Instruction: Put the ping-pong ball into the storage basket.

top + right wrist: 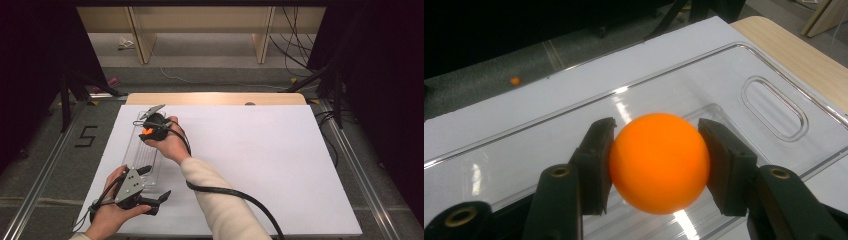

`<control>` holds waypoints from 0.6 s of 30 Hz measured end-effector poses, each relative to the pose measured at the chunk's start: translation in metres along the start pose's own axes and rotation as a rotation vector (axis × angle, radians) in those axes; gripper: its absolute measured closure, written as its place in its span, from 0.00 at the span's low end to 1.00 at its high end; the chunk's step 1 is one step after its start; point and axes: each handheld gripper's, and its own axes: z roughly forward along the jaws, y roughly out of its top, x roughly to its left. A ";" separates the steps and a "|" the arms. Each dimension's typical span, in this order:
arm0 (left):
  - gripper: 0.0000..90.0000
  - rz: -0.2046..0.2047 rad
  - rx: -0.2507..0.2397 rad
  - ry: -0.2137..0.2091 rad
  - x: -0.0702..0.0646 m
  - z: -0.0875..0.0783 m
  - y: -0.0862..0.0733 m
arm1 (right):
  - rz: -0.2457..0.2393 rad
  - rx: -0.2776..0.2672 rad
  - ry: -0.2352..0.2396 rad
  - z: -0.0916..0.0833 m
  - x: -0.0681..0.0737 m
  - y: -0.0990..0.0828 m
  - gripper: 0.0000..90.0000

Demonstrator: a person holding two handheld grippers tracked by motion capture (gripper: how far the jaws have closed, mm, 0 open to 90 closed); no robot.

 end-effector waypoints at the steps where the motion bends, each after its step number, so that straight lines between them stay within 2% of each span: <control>1: 0.05 0.000 0.001 -0.001 0.000 0.000 0.000 | 0.004 0.001 0.002 0.000 0.000 0.000 0.57; 18: 0.05 -0.001 0.001 -0.001 0.000 0.000 0.000 | 0.002 0.015 0.007 0.005 0.001 -0.004 0.57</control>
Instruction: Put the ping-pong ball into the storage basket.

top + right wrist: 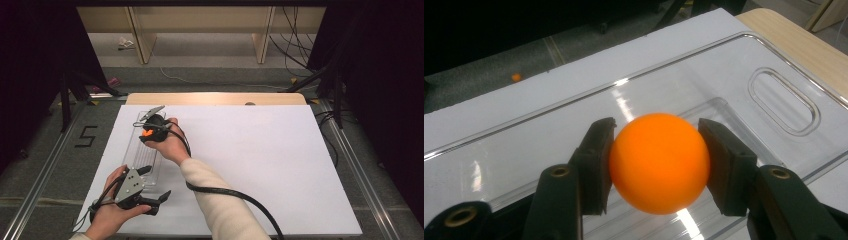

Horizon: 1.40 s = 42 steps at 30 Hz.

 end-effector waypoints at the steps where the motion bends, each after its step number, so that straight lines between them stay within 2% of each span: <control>1: 0.05 0.000 0.000 0.000 0.000 0.000 0.000 | -0.003 0.001 0.000 0.000 0.000 0.000 0.57; 42: 0.05 0.000 0.000 0.001 0.000 0.000 0.000 | -0.007 0.017 0.013 0.007 0.003 -0.002 0.55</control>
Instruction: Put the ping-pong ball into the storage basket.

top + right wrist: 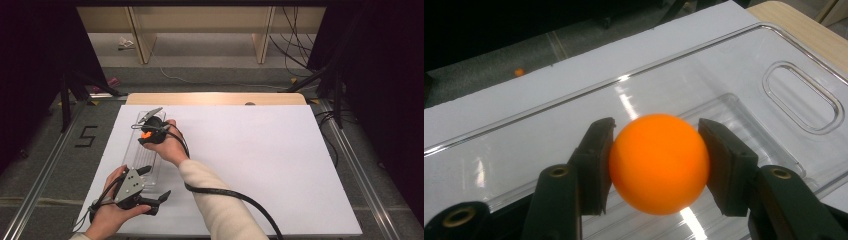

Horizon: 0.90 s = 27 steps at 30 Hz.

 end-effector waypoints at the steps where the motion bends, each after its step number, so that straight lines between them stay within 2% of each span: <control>1: 0.05 0.000 0.000 0.000 0.000 0.000 0.000 | 0.002 0.000 0.000 0.000 0.000 0.000 0.53; 17: 0.05 -0.001 0.000 0.000 0.000 0.000 0.000 | 0.059 -0.054 -0.028 -0.008 -0.007 -0.002 0.23; 27: 0.05 0.000 0.000 0.000 -0.001 0.000 0.000 | 0.060 -0.106 -0.032 -0.024 -0.011 -0.003 0.18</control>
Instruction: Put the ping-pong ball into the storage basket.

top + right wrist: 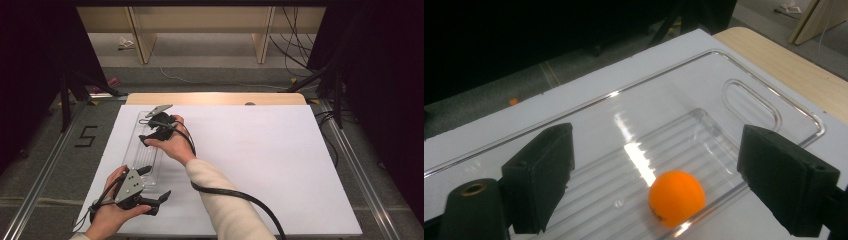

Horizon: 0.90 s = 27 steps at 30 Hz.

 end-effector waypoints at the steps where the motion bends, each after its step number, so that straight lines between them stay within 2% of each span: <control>1: 0.05 0.001 0.000 0.000 0.000 0.000 0.000 | 0.000 -0.006 0.000 -0.002 -0.001 0.000 0.18; 27: 0.05 -0.003 0.002 0.005 0.001 0.000 0.000 | 0.019 -0.056 -0.021 -0.055 -0.025 -0.022 0.18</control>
